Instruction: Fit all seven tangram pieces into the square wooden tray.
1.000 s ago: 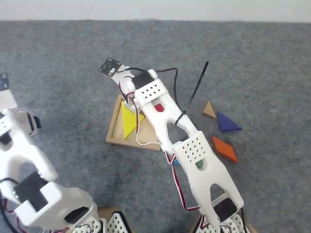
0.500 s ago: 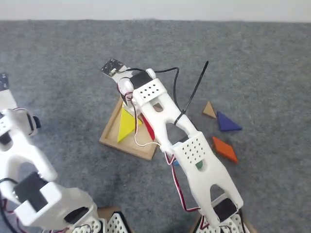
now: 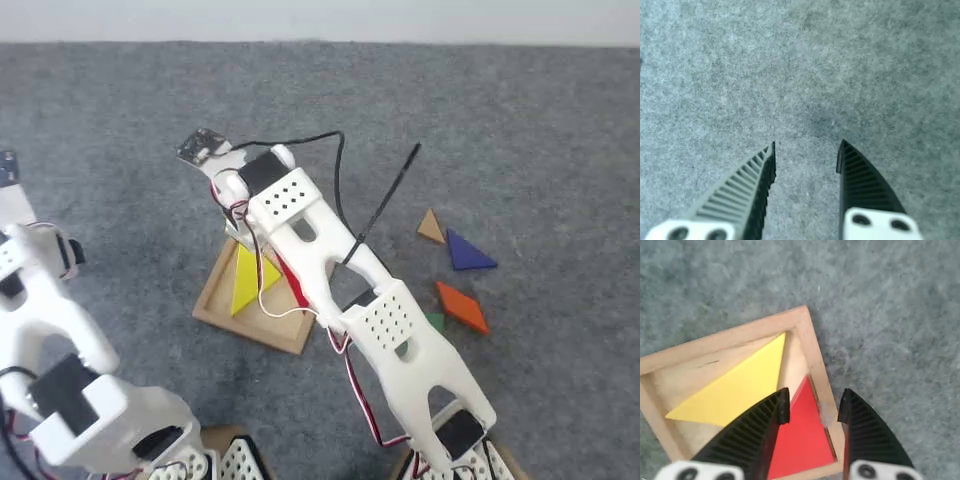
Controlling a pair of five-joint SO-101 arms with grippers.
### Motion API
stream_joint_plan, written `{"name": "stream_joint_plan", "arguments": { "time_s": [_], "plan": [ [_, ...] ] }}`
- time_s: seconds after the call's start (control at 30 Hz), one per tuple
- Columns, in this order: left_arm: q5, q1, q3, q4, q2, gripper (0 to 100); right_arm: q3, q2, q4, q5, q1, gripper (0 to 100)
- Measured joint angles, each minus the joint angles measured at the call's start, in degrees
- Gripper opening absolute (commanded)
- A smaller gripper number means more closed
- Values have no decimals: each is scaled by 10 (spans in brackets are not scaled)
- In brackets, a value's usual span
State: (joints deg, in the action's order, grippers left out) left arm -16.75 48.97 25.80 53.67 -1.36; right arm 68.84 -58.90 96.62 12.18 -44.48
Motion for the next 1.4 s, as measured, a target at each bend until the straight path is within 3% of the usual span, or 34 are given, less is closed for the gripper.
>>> {"name": "stream_joint_plan", "arguments": {
  "time_s": [0.57,0.87,0.97,1.07,1.27,1.4],
  "plan": [
    [-26,3,0,0,0,201,8,0,36,-17,-52,154],
    [-27,13,0,0,0,202,-6,67,40,-17,8,152],
    [-27,12,0,0,0,202,-110,182,40,-17,31,152],
    [-27,12,0,0,0,202,-303,334,32,-17,40,151],
    [-27,-3,0,0,0,202,-802,653,-262,10,11,161],
    [-27,-8,3,0,0,201,-890,656,-370,8,25,282]
  ]
}}
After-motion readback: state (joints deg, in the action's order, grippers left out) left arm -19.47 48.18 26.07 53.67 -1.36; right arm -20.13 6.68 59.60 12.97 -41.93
